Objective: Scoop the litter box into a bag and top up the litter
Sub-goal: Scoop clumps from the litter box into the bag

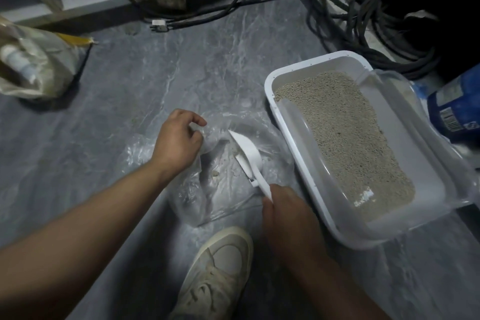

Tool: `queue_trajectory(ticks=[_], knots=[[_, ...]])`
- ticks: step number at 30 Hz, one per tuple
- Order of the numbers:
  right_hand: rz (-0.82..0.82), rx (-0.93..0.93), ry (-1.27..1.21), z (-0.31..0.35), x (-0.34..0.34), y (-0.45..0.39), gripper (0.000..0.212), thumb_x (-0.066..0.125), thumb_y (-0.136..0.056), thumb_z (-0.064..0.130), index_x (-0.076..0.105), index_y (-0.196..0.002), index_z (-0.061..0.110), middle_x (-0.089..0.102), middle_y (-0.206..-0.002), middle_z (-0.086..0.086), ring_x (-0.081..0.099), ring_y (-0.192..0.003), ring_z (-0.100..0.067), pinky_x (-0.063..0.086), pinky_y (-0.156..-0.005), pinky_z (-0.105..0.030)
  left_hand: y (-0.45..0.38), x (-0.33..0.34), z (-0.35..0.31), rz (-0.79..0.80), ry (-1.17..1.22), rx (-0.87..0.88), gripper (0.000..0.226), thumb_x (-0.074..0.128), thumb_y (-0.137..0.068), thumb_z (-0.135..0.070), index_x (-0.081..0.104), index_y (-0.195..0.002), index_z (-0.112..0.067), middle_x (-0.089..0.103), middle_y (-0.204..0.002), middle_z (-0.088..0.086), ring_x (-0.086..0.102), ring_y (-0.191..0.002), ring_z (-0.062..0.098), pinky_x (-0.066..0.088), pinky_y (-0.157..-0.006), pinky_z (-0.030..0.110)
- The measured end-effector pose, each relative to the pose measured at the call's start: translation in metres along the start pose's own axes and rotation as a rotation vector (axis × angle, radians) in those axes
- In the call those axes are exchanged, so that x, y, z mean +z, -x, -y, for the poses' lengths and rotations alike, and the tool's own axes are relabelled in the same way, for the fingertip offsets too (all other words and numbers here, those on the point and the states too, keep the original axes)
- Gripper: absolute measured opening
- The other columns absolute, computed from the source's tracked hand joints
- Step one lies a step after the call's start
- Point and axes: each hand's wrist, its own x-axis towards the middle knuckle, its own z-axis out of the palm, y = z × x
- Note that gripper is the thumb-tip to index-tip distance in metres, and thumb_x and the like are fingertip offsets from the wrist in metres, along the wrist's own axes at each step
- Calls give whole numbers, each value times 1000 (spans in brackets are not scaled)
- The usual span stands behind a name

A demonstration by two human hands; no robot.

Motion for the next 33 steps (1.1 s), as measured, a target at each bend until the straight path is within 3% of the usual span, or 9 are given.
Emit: queue_trajectory(ticks=[5,9,15,19,22,25,28,32,33], knots=[[-28,12,55,-9,1,1,8,54,-96,26,58,-93,20,61,-87,-3,66,-74,-32,49,-61,-42,-1,-2,-6,-19,3,-12,22,59,-90,-2,71,-101,-17,52,-112,-6,57,-74,-12,36,-66,-2],[-116,-21,32,-12,0,-2,11,52,-93,25,58,-88,17,61,-80,-5,64,-66,-33,49,-55,-42,0,-4,-10,1,-15,-18,17,62,-89,-14,69,-102,-23,54,-114,-8,60,-75,2,38,-66,8],[-188,-58,-24,-2,-20,-1,28,39,-91,34,58,-83,16,61,-75,-4,61,-67,-31,45,-59,-40,6,-7,-25,-113,45,7,14,64,-84,-32,66,-97,-29,59,-110,-12,57,-106,12,45,-106,50],[-238,-53,-133,5,-53,4,24,45,-93,32,55,-81,15,60,-75,-4,57,-70,-29,37,-62,-38,4,-5,-50,-198,163,93,9,64,-89,-24,65,-97,-23,65,-108,-4,59,-101,12,46,-88,24],[-326,-45,-170,8,-94,6,17,54,-92,25,63,-85,11,61,-72,-5,56,-65,-28,38,-58,-36,-3,12,-83,-180,465,-100,10,64,-87,-27,62,-95,-24,67,-97,-4,61,-84,10,49,-76,20],[-384,18,-212,-7,-139,5,19,55,-96,25,68,-92,12,60,-68,-1,57,-59,-23,45,-53,-37,0,37,-130,64,785,-399,24,70,-82,-37,59,-96,-21,60,-88,-1,59,-82,16,56,-77,38],[-335,214,-130,-43,-173,-3,20,57,-98,28,69,-96,12,64,-69,0,61,-62,-17,51,-58,-36,16,62,-167,387,773,-485,36,71,-90,-46,62,-109,-16,66,-97,-1,64,-91,17,57,-89,42],[-134,486,-46,-92,-191,-10,28,57,-91,33,68,-77,12,70,-71,-7,66,-64,-32,59,-64,-49,27,88,-183,498,647,-508,107,82,-61,-70,42,-140,-11,61,-127,5,64,-111,25,56,-98,47],[-86,518,-28,-100,-192,-11,28,58,-90,33,67,-74,12,70,-72,-8,66,-65,-33,59,-64,-50,28,92,-184,495,586,-488,114,85,-59,-69,36,-143,-10,57,-129,7,62,-114,27,56,-99,47]])
